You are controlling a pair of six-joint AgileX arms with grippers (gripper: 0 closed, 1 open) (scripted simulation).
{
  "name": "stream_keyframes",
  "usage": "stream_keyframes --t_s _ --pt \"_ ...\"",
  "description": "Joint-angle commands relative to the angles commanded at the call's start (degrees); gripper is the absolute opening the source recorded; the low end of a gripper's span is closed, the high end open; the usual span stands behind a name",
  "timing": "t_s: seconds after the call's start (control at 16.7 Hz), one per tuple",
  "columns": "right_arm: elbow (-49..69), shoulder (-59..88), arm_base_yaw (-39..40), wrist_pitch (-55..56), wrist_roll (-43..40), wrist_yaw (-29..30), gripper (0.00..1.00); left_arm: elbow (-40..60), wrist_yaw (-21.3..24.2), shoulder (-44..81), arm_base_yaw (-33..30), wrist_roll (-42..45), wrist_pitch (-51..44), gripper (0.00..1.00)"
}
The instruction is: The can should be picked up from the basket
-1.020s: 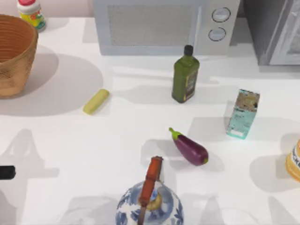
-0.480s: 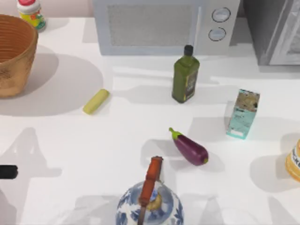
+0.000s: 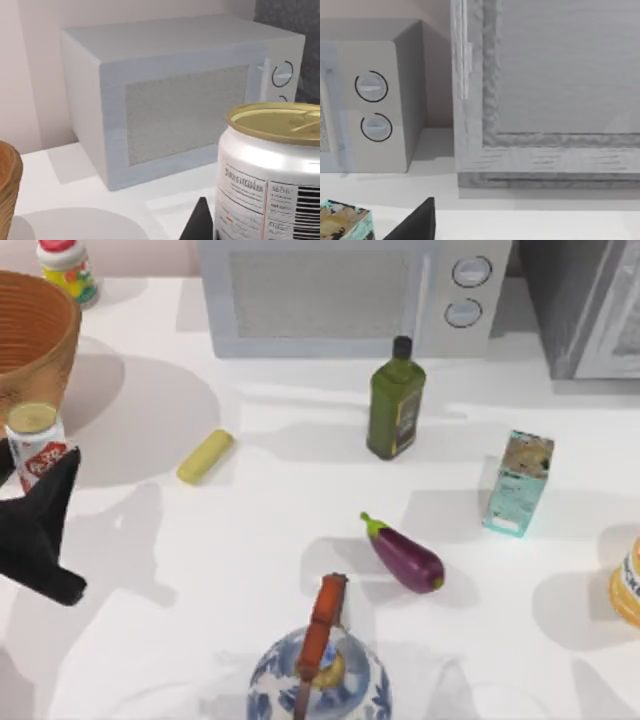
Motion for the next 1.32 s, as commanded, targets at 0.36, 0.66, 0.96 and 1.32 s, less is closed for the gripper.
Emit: stream_keyframes --t_s 0.36,0.66,0.96,1.32 --pt "0.0 0.0 0.0 0.0 0.0 0.0 1.0 8.94 16.09 21.03 -2.98 1.49 11.56 0.0" --pt "0.0 0.0 0.0 0.0 0.0 0.0 1.0 15.35 27.27 36.73 -5.0 2.08 20.73 0.0" --pt "0.0 0.0 0.0 0.0 0.0 0.0 1.0 21.35 37.28 53.65 -5.92 2.12 30.26 0.0" --pt "0.0 0.0 0.0 0.0 0.0 0.0 1.0 27.73 47.14 72.43 -5.96 2.08 41.02 0.0"
